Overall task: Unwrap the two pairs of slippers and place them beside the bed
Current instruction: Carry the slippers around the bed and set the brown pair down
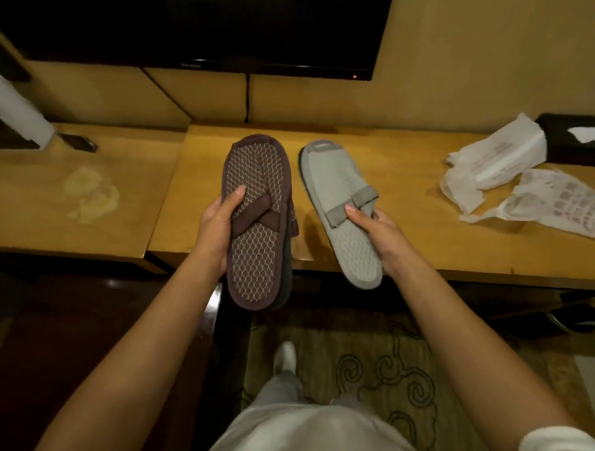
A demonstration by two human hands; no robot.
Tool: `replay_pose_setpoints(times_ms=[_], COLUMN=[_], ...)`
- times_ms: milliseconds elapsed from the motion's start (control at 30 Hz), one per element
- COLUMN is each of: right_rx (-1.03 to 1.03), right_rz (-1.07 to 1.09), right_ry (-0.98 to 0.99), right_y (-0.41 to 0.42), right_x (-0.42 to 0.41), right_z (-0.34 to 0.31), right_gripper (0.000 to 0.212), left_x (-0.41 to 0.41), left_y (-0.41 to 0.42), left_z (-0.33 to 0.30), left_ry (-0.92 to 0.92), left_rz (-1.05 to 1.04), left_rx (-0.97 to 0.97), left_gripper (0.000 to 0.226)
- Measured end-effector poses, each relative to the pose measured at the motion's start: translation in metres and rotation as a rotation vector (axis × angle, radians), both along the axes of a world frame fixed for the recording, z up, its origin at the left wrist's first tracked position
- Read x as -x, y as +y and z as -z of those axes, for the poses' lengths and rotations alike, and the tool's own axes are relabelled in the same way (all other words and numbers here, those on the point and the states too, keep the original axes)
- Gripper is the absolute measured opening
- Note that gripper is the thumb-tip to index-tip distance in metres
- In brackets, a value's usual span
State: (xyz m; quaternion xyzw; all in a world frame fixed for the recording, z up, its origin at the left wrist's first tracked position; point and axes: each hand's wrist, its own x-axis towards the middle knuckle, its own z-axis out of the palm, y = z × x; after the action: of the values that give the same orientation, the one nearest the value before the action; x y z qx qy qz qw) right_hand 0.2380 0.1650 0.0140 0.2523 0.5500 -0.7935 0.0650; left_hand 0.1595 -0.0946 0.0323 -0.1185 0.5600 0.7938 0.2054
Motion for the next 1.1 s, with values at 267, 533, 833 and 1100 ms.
replay_pose_setpoints(times_ms=[267, 533, 833, 1100], right_rx=[0.096, -0.016, -0.12, -0.094], right_rz=[-0.358, -0.786, -1.143, -1.26], right_ry=[0.068, 0.116, 0.092, 0.138], right_y=[-0.049, -0.19, -0.385, -0.564], right_x=[-0.026, -0.091, -0.198, -0.309], right_z=[-0.008, -0.021, -0.034, -0.043], right_gripper=[0.036, 0.036, 0.042, 0.036], left_x=[-0.102, -0.31, -0.505, -0.628], left_y=[-0.099, -0.176, -0.314, -0.464], left_z=[-0.01, -0.018, -0.009, -0.037], left_ry=[0.097, 0.113, 0.106, 0.156], left_rz=[-0.342, -0.835, -1.295, -1.427], left_rx=[0.089, 0.058, 0.052, 0.12], left_gripper=[0.045, 0.038, 0.047, 0.042])
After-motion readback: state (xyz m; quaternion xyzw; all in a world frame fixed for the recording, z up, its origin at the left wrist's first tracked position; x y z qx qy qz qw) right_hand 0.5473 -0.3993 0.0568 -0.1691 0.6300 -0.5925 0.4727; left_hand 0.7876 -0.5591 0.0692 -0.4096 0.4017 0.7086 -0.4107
